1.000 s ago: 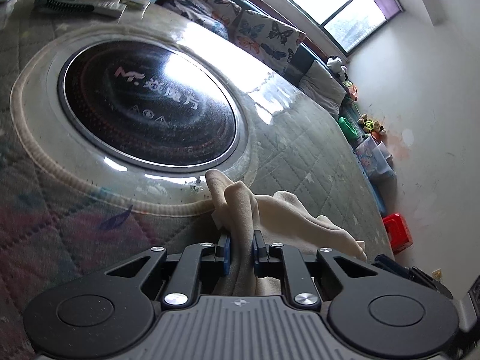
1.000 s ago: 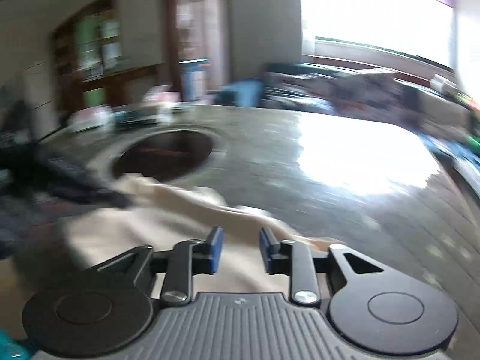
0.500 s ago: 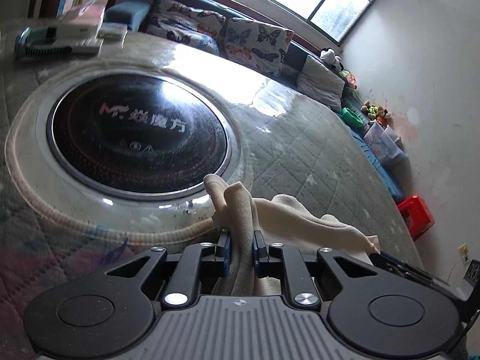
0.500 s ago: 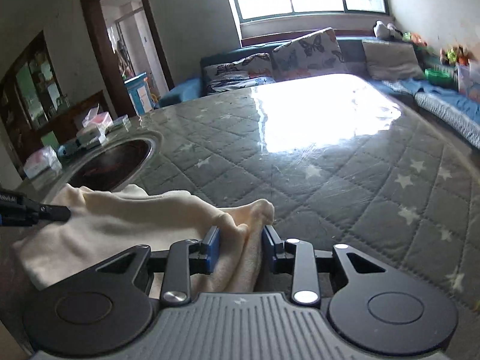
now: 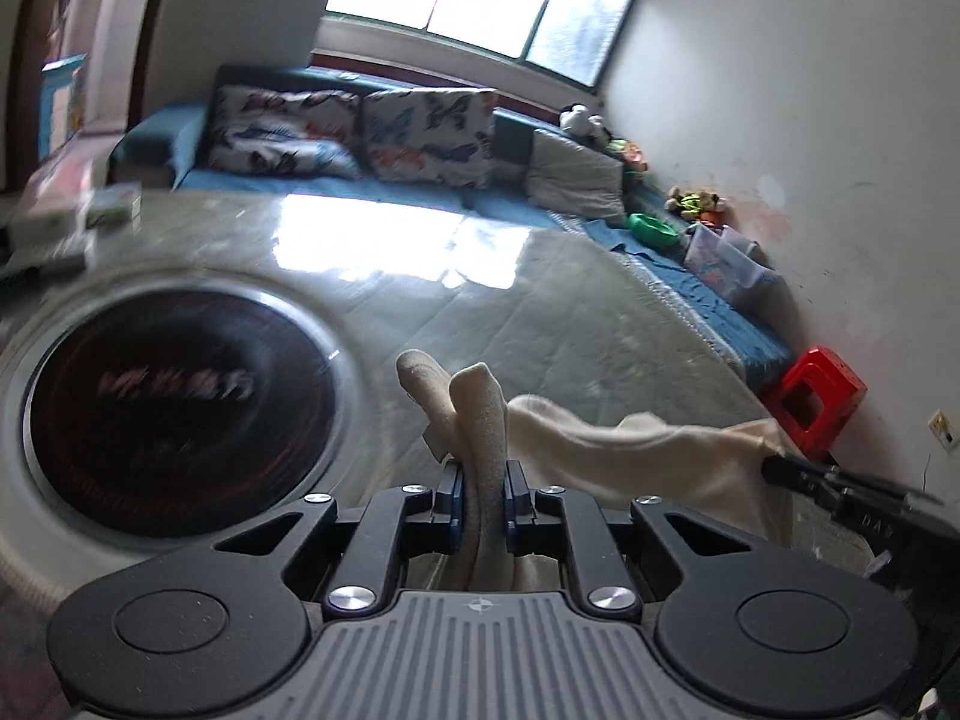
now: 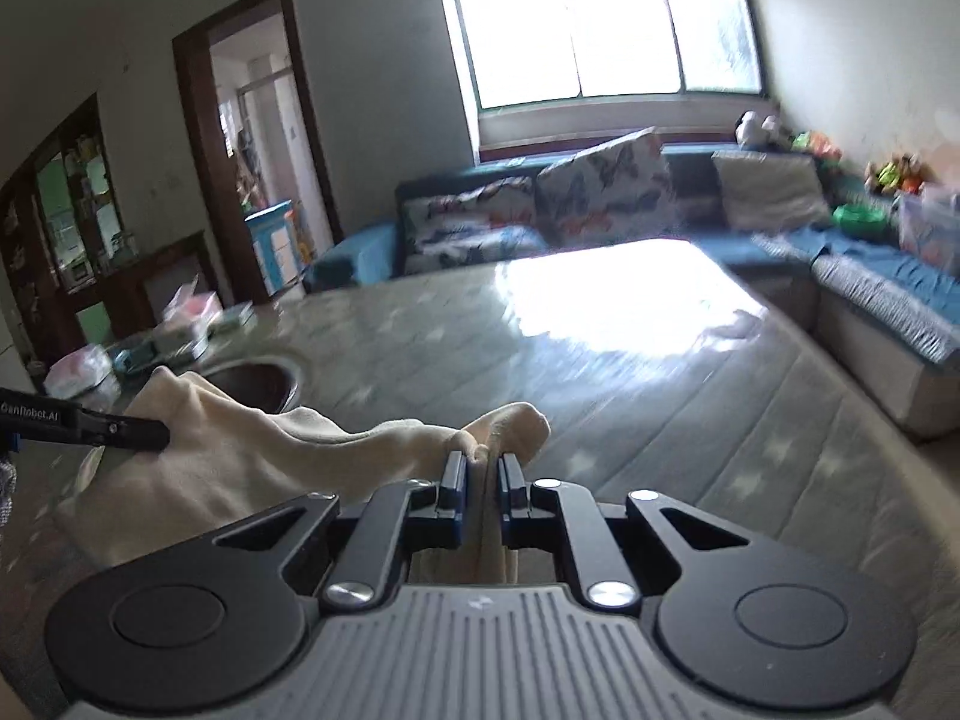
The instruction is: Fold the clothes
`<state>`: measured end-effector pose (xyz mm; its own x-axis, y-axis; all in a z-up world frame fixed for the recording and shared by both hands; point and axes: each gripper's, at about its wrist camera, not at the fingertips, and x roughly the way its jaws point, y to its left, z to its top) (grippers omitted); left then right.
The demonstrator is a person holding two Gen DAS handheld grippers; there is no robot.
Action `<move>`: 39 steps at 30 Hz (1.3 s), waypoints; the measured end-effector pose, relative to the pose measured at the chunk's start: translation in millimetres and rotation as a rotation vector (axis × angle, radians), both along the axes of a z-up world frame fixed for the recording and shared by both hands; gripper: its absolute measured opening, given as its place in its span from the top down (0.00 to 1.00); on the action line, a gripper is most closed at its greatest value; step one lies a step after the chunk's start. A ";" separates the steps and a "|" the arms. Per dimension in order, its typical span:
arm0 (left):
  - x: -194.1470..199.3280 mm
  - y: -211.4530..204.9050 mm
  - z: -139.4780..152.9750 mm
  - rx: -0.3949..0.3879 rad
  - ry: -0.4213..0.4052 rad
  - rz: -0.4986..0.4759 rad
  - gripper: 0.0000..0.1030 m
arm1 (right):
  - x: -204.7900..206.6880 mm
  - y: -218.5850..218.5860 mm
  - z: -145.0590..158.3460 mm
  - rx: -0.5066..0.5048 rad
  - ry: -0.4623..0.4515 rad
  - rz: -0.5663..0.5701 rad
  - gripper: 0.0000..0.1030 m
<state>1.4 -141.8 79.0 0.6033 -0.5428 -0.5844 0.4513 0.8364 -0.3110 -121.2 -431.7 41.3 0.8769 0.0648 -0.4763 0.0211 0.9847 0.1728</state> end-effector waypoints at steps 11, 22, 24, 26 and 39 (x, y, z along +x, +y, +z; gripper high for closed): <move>30.9 -83.2 -3.1 0.033 0.007 -0.079 0.87 | 27.7 -52.1 20.9 -0.113 -0.015 -0.116 0.91; 49.6 -128.1 -37.1 0.123 0.045 -0.107 0.86 | 61.2 -90.2 -15.9 -0.125 0.099 -0.201 0.91; 51.9 -126.7 -41.5 0.130 0.059 -0.104 0.84 | 64.0 -91.4 -22.5 -0.135 0.123 -0.212 0.91; 51.6 -123.4 -42.9 0.139 0.060 -0.101 0.79 | 65.9 -91.9 -27.8 -0.149 0.143 -0.223 0.90; 38.4 -111.3 -40.4 0.186 0.016 -0.074 0.63 | 90.6 -63.0 -28.6 -0.076 0.114 -0.135 0.88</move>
<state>39.8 -253.1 38.6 0.5558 -0.4671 -0.6877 0.5100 0.8448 -0.1617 -30.5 -494.7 12.7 0.8150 -0.0895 -0.5725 0.1691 0.9817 0.0872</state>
